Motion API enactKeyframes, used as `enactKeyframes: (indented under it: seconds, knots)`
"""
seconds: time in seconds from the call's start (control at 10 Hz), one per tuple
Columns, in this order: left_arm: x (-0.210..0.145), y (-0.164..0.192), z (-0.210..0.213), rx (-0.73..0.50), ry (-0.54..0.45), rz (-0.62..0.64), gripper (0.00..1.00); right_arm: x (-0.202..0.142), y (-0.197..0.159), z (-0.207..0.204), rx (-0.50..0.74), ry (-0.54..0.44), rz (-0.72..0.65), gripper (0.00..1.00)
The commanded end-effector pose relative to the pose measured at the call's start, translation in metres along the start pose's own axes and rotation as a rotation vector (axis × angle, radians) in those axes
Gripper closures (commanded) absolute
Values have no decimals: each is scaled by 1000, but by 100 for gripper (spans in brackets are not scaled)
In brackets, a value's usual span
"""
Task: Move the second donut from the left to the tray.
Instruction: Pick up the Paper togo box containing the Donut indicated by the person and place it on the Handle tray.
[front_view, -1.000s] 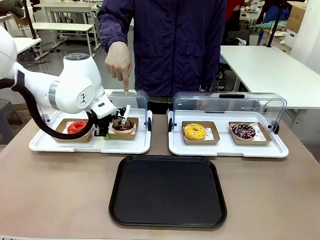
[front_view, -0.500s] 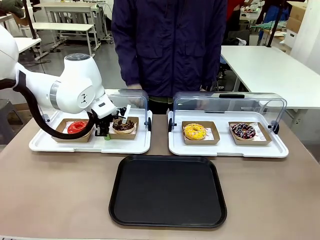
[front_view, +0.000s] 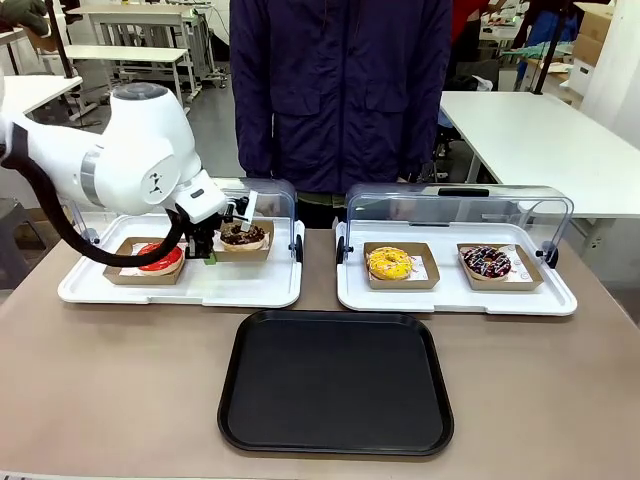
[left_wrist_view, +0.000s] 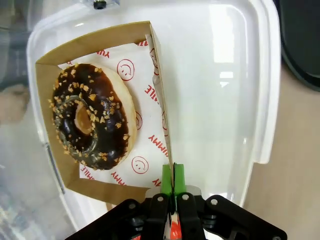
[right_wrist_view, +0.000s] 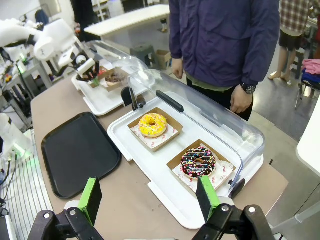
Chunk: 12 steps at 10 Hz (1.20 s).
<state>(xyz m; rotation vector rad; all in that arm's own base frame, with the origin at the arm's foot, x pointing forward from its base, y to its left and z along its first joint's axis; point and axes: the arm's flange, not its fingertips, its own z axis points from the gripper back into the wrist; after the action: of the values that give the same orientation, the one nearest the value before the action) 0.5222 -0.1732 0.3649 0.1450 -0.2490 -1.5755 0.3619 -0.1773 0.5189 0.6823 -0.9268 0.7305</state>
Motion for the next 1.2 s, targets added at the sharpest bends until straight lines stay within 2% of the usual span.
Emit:
enactKeyframes:
  seconds: [0.0, 0.6, 1.0, 1.1]
  knots:
    - [7, -26, 17, 47, 30, 20, 98, 3, -2, -1, 2, -33, 27, 0]
    - [51, -107, 65, 31, 65, 78, 98, 3, -2, -1, 2, -33, 27, 0]
    - [85, -174, 71, 1, -10, 77, 98, 3, -2, -1, 2, -33, 27, 0]
    - [97, -186, 69, 29, 6, 114, 98, 3, -2, -1, 2, -33, 27, 0]
